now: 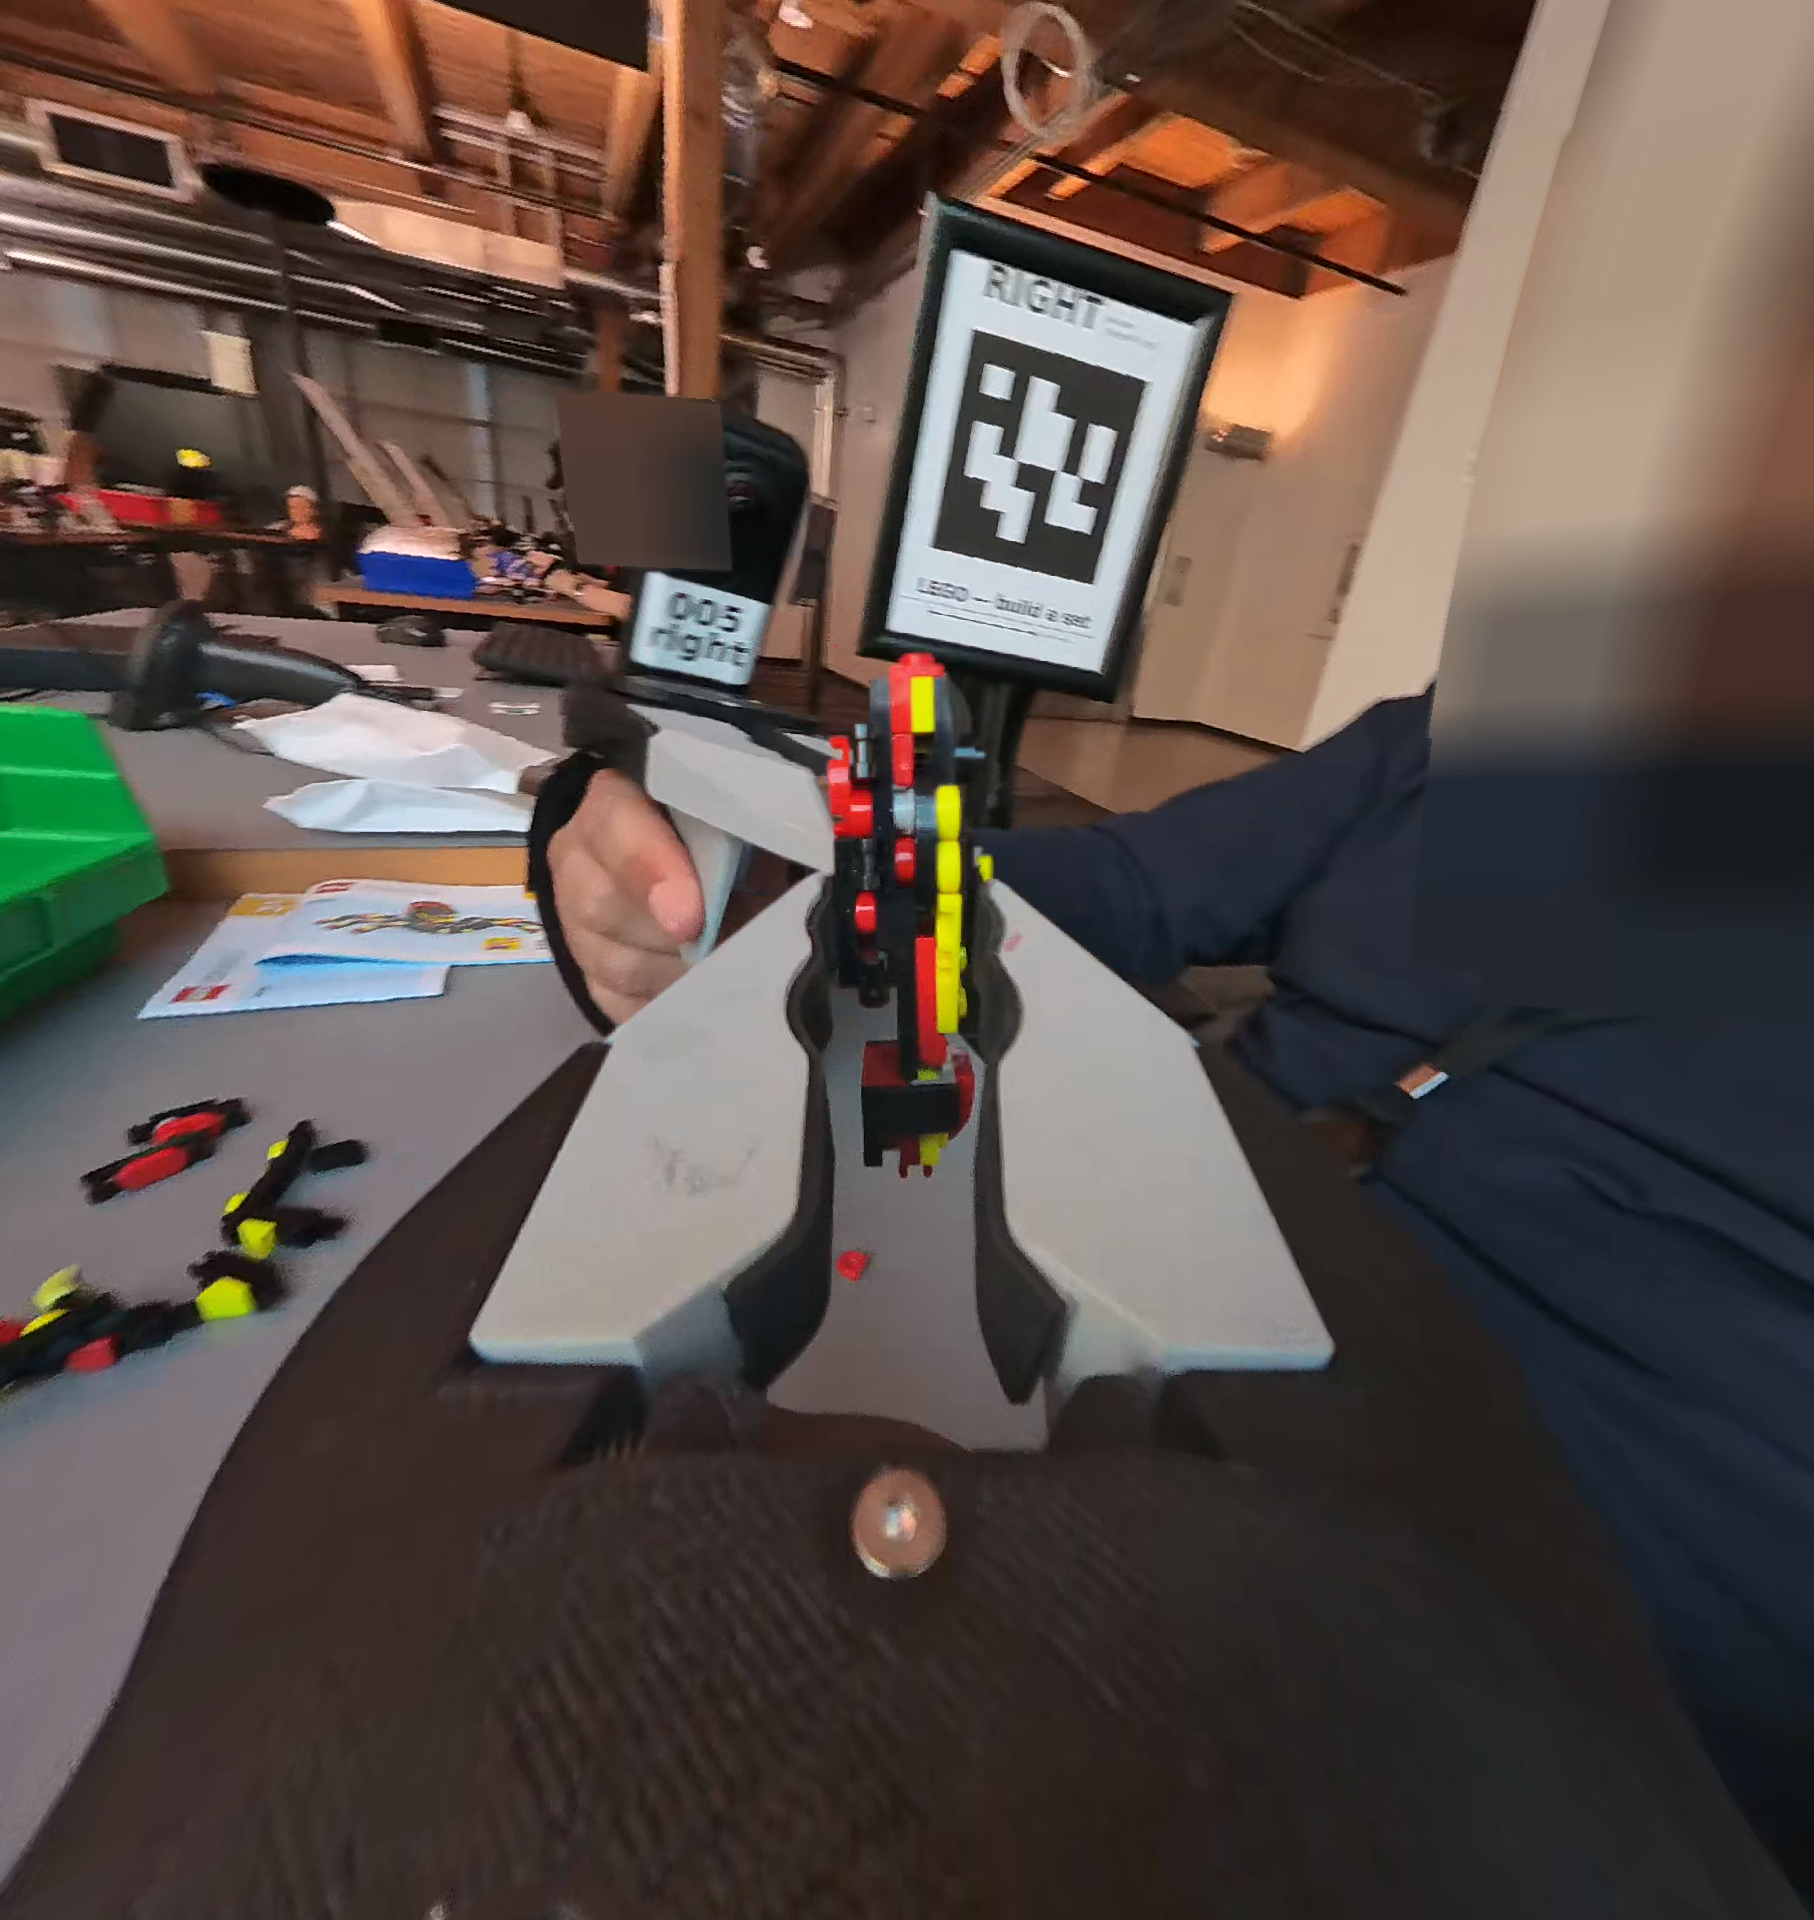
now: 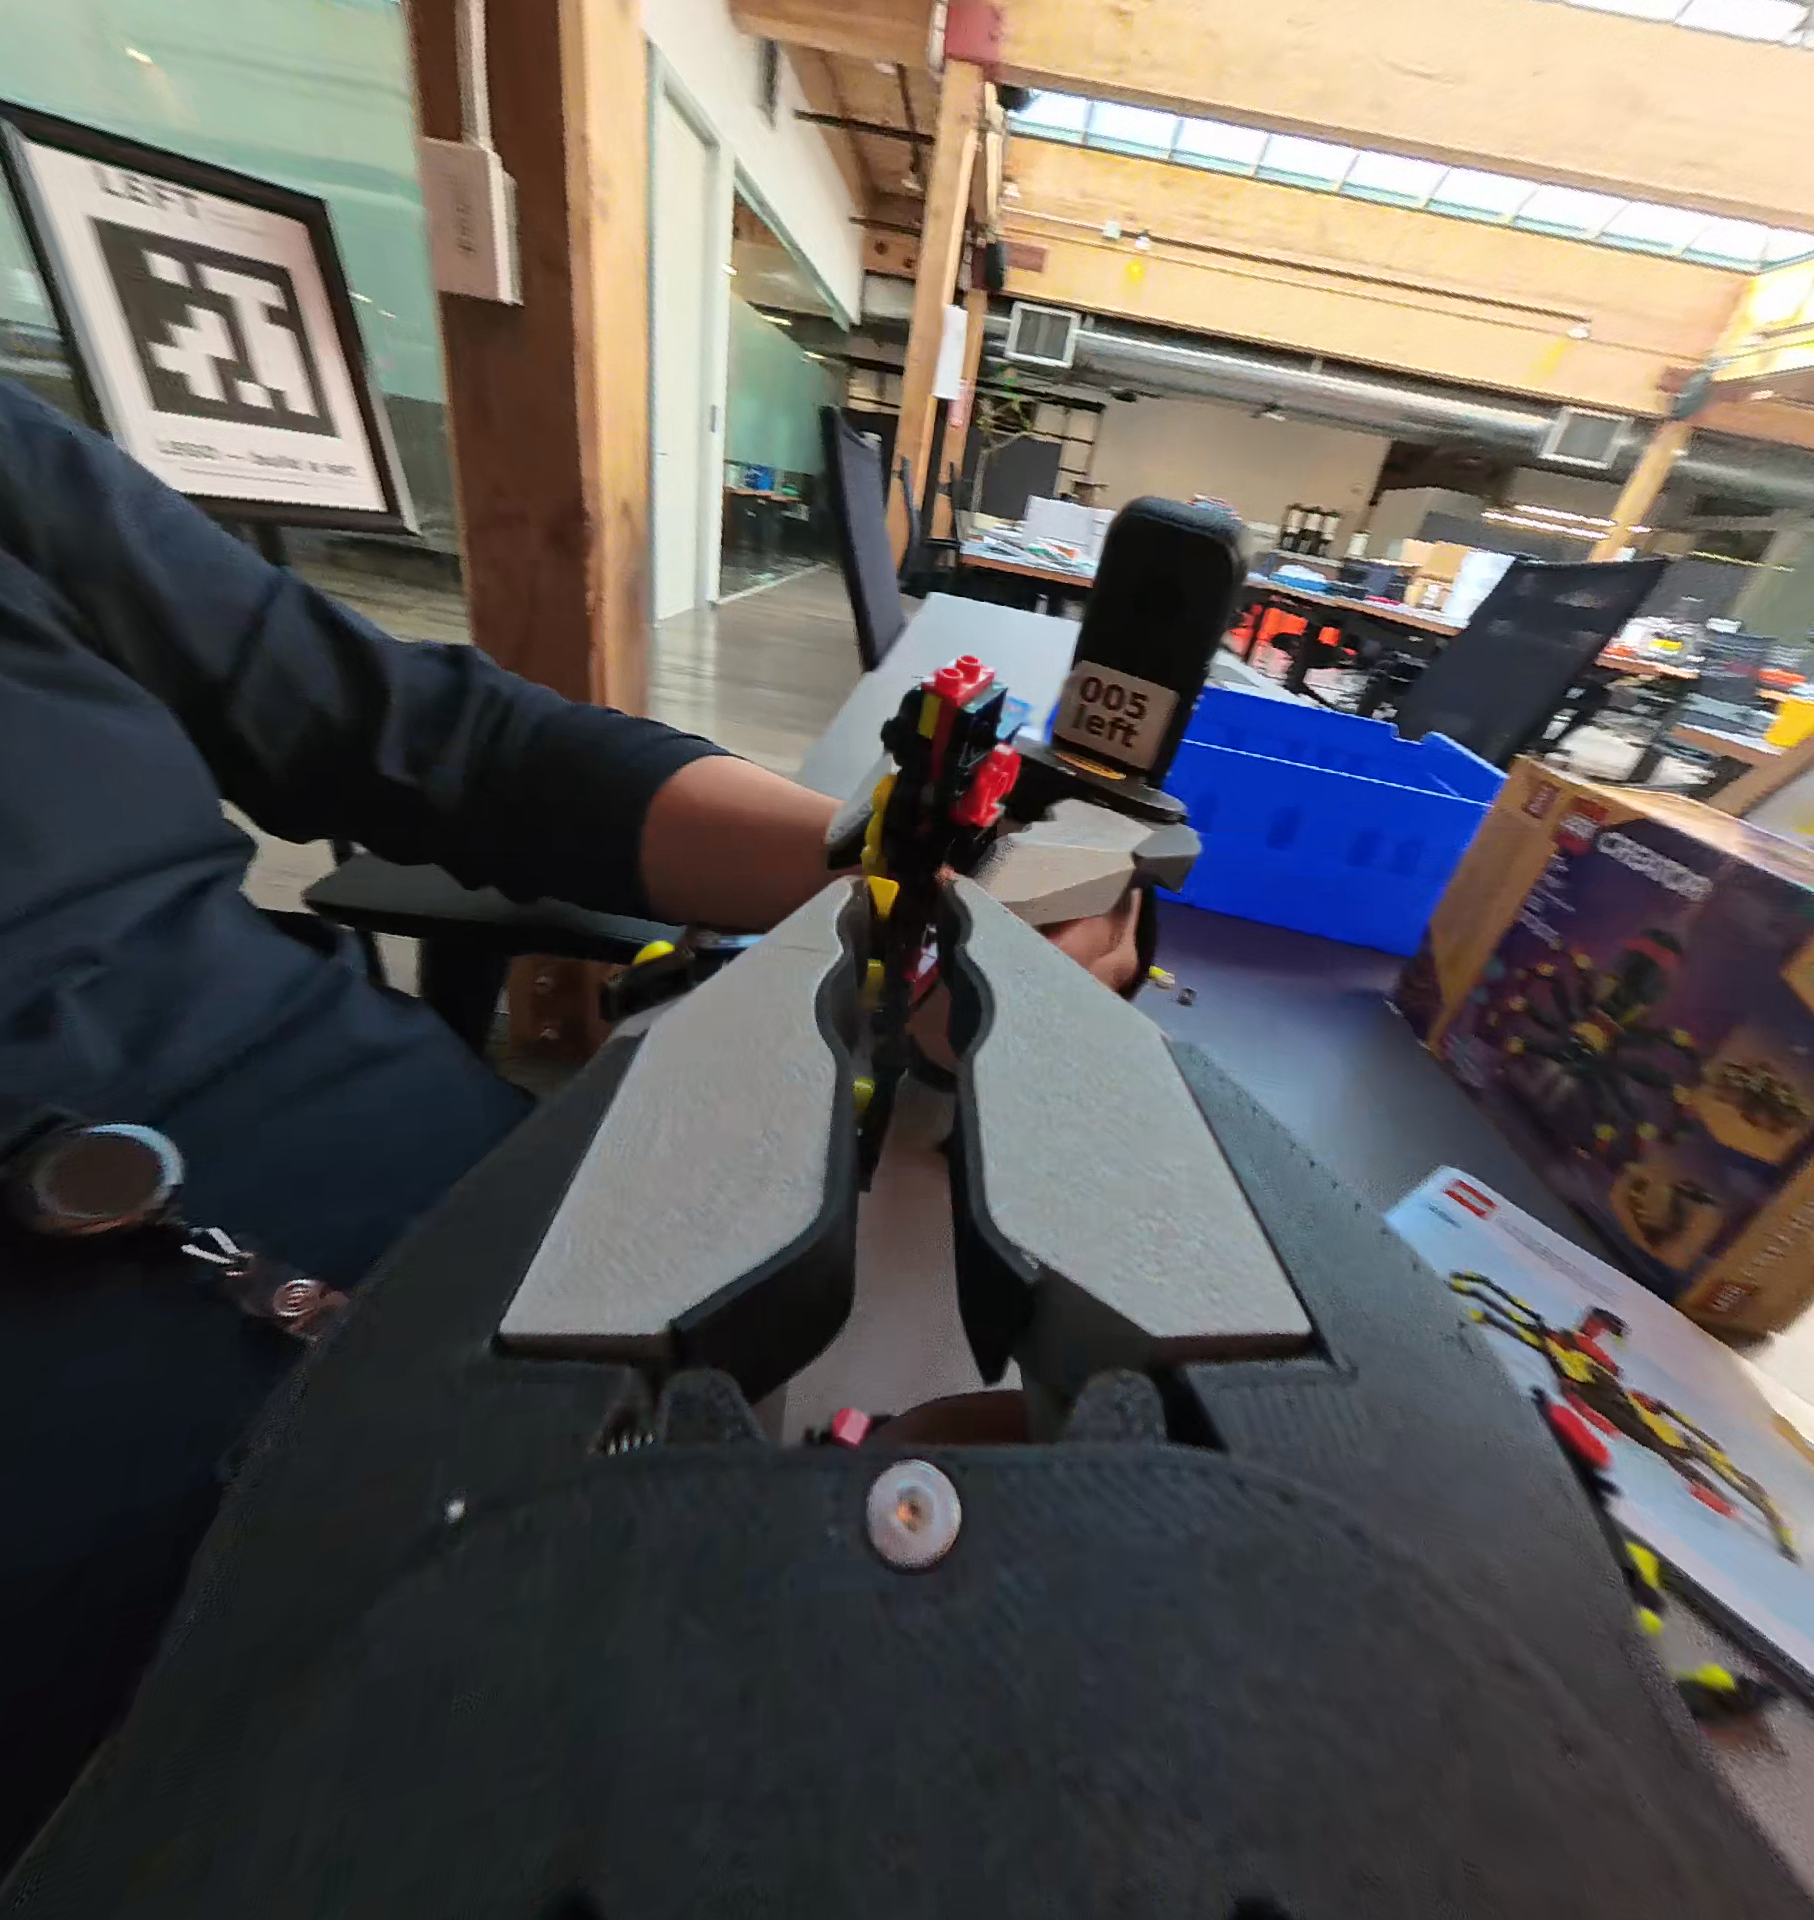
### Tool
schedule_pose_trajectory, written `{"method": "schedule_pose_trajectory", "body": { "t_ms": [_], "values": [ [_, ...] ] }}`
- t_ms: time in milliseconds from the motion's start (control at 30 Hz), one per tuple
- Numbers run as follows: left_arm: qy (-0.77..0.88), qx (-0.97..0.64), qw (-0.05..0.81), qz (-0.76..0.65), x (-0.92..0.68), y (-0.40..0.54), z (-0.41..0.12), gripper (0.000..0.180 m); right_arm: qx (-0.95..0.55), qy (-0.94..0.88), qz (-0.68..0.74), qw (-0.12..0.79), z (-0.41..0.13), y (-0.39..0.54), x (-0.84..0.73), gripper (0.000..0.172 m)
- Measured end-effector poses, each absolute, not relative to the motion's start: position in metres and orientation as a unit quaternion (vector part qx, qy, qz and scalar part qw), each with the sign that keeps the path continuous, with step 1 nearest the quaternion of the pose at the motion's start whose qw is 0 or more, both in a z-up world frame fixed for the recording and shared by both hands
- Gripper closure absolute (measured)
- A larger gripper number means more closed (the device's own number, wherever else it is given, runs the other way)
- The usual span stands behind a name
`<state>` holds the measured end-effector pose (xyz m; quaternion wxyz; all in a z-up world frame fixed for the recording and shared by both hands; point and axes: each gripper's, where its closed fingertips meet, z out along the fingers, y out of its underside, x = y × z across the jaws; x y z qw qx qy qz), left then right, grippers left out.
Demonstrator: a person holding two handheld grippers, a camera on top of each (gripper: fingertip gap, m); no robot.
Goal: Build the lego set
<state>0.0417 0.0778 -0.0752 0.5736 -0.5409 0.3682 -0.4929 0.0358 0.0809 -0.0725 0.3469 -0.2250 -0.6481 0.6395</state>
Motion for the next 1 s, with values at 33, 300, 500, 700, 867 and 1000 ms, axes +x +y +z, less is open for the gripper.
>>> {"method": "schedule_pose_trajectory", "body": {
  "t_ms": [33,300,500,700,867,1000],
  "values": [
    [0.381,-0.534,0.569,-0.497,0.046,0.072,-0.075,0.158,-0.215,-0.65,0.651,0.328,-0.072,0.076,0.04,0.162],
    [0.424,-0.512,0.521,-0.535,0.061,0.049,-0.08,0.158,-0.183,-0.662,0.687,0.237,-0.075,0.056,0.056,0.162],
    [0.455,-0.502,0.473,-0.562,0.072,0.032,-0.088,0.158,-0.156,-0.68,0.687,0.204,-0.079,0.043,0.066,0.163],
    [0.312,-0.587,0.667,-0.336,0.02,0.122,-0.075,0.158,-0.324,-0.607,0.584,0.43,-0.072,0.127,0.011,0.162],
    [0.287,-0.703,0.65,0.017,-0.018,0.183,-0.125,0.157,-0.433,-0.637,0.322,0.551,-0.117,0.186,-0.015,0.164],
    [0.269,-0.712,0.631,0.148,-0.037,0.193,-0.128,0.158,-0.468,-0.616,0.25,0.582,-0.118,0.211,-0.011,0.172]
  ]
}}
